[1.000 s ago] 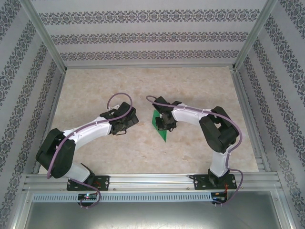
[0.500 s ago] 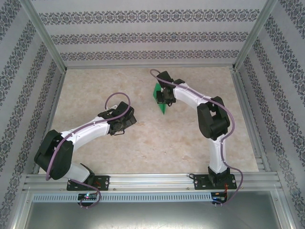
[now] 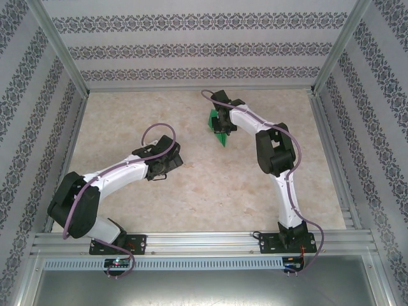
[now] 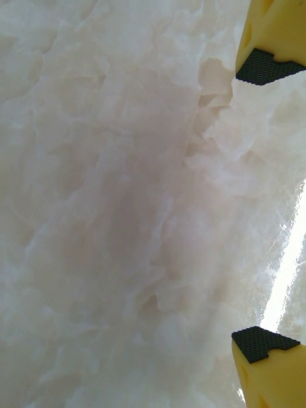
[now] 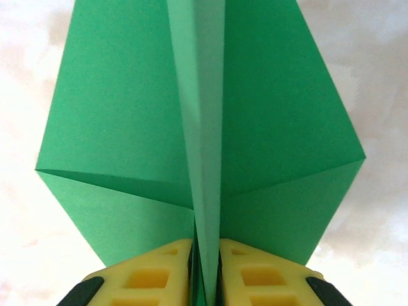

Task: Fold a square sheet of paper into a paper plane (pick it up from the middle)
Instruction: Move the paper plane to the center of the table, then reset both arms

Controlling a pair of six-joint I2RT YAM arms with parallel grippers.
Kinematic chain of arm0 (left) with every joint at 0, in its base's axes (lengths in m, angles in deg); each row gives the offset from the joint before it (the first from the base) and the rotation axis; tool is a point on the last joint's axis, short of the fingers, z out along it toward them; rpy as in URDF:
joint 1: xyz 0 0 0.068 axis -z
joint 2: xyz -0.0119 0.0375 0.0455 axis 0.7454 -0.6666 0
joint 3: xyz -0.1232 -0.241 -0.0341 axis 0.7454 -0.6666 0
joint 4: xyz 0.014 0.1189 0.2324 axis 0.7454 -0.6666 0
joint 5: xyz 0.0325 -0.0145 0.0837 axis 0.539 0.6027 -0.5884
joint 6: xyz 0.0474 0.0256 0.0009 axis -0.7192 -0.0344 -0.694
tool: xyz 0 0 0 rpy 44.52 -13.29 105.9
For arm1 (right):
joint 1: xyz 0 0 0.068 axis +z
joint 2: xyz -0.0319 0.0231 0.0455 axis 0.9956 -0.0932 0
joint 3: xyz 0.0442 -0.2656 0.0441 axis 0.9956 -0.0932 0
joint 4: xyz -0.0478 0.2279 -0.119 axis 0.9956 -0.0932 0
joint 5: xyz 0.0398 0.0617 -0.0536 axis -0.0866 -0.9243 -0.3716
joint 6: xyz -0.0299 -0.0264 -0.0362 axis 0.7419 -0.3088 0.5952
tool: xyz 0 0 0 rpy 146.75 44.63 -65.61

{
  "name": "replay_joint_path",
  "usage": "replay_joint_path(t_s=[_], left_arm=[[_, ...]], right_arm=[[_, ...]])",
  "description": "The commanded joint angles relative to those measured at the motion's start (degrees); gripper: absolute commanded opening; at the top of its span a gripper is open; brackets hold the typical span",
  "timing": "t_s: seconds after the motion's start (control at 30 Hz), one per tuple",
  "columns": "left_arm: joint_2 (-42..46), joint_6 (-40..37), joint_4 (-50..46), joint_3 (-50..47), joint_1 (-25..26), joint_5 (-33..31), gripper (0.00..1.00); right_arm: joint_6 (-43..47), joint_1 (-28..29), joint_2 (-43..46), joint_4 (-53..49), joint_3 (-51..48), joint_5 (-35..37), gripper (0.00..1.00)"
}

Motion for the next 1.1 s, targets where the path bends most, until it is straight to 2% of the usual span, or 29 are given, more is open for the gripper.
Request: replay_joint_path(t_s=[0.0, 0.3, 0.53, 0.6, 0.73, 1.0, 1.07], left_arm=[[-0.22, -1.86, -2.29, 1.43, -0.74, -0.11, 1.00], [0.93, -1.51, -2.46, 0.18, -0.74, -0.43, 1.00], [1.63, -2.59, -3.22, 1.18, -0.80, -1.76, 1.00], [1.90, -3.28, -4.38, 2.37, -0.84, -3.05, 1.00], [2.79, -6.48, -6.52, 5.00, -2.88, -5.33, 1.00], [5.57, -15.03, -9.41, 9.78, -13.29, -8.97, 1.00], [6.78, -17.62, -9.54, 10.27, -15.54, -11.86, 1.00]], right_arm=[[-0.07, -0.52, -2.09, -2.49, 1.27, 0.40, 0.18], [-3.56, -0.65, -3.97, -2.85, -0.66, -0.17, 0.18], [-3.89, -0.75, -0.54, -3.64, 0.60, 0.24, 0.21], [-4.03, -0.79, 1.65, -4.51, 2.20, 0.74, 0.26], [-4.29, -0.70, 8.92, -3.40, 0.55, 1.05, 0.51], [-3.67, -2.22, 28.56, 4.67, -12.52, 1.36, 0.82], [-2.95, -3.62, 34.60, 8.29, -18.04, 4.15, 0.91]])
